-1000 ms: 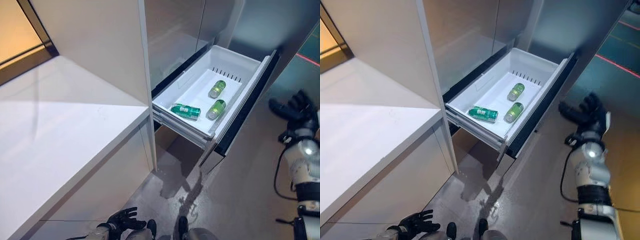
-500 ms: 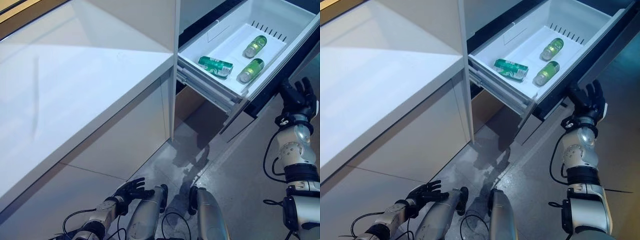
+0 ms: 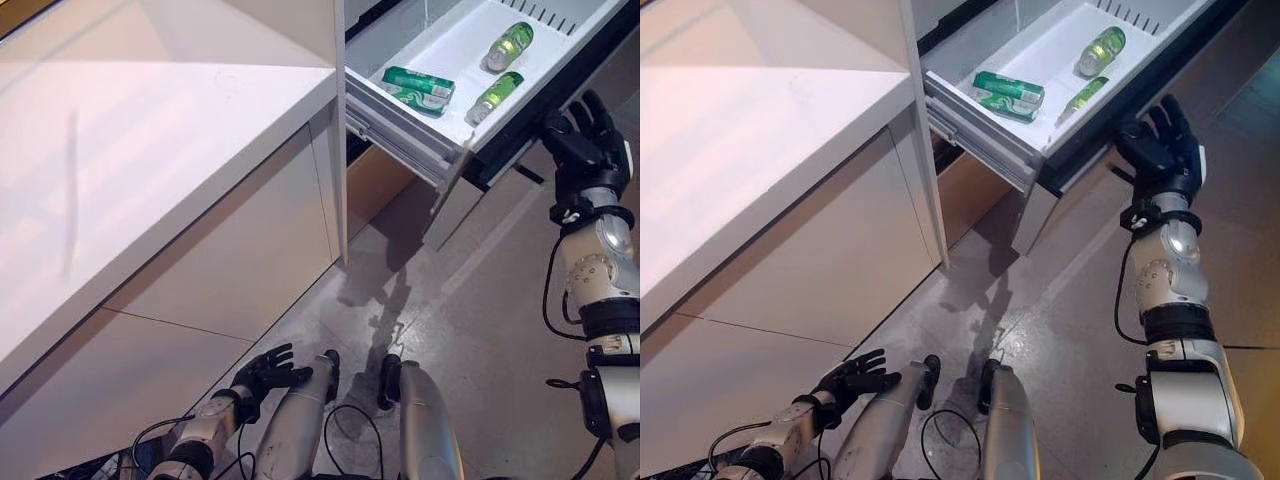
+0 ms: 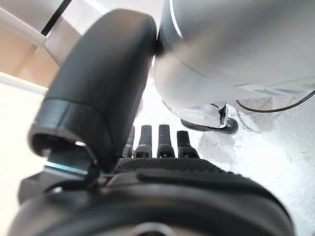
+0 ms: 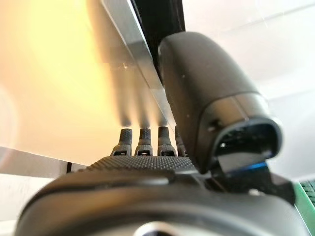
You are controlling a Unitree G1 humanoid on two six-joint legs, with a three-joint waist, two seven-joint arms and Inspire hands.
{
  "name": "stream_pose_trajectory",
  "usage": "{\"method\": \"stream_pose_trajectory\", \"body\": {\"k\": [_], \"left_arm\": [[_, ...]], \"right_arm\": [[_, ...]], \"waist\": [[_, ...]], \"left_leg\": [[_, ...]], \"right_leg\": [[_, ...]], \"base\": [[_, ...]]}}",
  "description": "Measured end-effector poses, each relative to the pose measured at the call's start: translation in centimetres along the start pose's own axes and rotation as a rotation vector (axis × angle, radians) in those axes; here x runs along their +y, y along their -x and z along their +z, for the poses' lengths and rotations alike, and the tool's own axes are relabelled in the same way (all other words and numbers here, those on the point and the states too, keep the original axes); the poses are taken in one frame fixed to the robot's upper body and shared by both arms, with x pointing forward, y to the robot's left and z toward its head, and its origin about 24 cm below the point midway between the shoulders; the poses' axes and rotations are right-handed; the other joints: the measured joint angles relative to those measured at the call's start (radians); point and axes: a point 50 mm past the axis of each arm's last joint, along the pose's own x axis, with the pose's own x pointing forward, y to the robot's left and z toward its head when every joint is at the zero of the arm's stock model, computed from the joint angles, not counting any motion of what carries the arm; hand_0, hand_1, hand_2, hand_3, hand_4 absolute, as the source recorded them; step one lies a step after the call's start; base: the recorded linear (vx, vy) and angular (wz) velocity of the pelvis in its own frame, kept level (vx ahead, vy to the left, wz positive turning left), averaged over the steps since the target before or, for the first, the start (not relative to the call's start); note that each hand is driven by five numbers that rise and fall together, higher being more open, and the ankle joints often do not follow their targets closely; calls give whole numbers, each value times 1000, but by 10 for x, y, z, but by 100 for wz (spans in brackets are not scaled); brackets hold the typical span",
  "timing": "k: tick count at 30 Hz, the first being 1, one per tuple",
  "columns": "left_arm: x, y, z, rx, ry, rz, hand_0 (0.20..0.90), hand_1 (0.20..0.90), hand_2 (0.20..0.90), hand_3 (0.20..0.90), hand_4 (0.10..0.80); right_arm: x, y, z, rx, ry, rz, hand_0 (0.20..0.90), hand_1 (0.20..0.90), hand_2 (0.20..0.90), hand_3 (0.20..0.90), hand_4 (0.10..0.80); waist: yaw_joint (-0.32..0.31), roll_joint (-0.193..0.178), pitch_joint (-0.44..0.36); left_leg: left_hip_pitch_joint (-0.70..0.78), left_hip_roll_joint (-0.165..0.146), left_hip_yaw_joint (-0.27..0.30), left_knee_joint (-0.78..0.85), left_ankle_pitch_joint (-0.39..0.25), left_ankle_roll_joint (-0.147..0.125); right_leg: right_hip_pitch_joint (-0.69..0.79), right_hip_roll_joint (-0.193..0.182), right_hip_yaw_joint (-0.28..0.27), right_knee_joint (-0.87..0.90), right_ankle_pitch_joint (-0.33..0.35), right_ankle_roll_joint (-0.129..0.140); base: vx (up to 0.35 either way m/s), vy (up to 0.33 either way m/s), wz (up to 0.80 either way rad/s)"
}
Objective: Put drinks into fridge and close the fridge
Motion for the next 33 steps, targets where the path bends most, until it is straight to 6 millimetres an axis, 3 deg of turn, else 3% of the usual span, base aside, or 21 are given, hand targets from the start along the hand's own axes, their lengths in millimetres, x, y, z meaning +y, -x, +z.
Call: {"method": "stream_pose_trajectory", "body": {"k": [3,9,17,21,25,29,33], "left_arm": [[-2,-1,0,0,-2,-6,900,900,900,900,800],[-6,-2,-2,5,-5,-18,900,900,900,900,800],[0,0,-9,43,-8,5,900,900,900,900,800],[15,7,-21,109,-55,48,900,900,900,900,800],[26,18,-42,190,-72,78,900,900,900,900,800],[27,19,-44,198,-77,81,900,900,900,900,800],[31,22,-47,216,-84,97,900,900,900,900,800]], "right_arm": [[11,-6,4,11,35,45,900,900,900,900,800],[18,-15,11,24,120,63,900,900,900,900,800],[39,-19,14,31,202,167,900,900,900,900,800],[57,-22,18,17,201,239,900,900,900,900,800],[51,-23,17,18,217,189,900,900,900,900,800],[51,-22,16,2,266,131,900,900,900,900,800],[53,-6,4,-36,218,120,900,900,900,900,800]], "waist": [[3,7,3],[68,20,14],[129,25,14],[164,26,13],[156,20,7],[154,8,-4],[126,-18,-24]], "left_leg": [[11,1,-36,-24,15,-18],[79,7,-87,-130,50,-44],[181,21,-148,-278,99,-65],[232,31,-158,-343,115,-61],[273,35,-159,-400,137,-48],[293,44,-148,-439,153,-40],[335,49,-119,-490,164,-24]], "right_leg": [[21,-5,-37,-25,2,-11],[96,-5,-99,-101,3,-29],[208,0,-173,-216,14,-32],[259,13,-181,-278,26,-21],[305,21,-179,-353,55,-7],[329,34,-172,-416,86,1],[365,51,-113,-490,122,20]], "base": [[22,-3,19],[30,-15,27],[20,-30,23],[20,-42,7],[0,-7,1],[-9,-6,-8],[-5,-1,-22]]}}
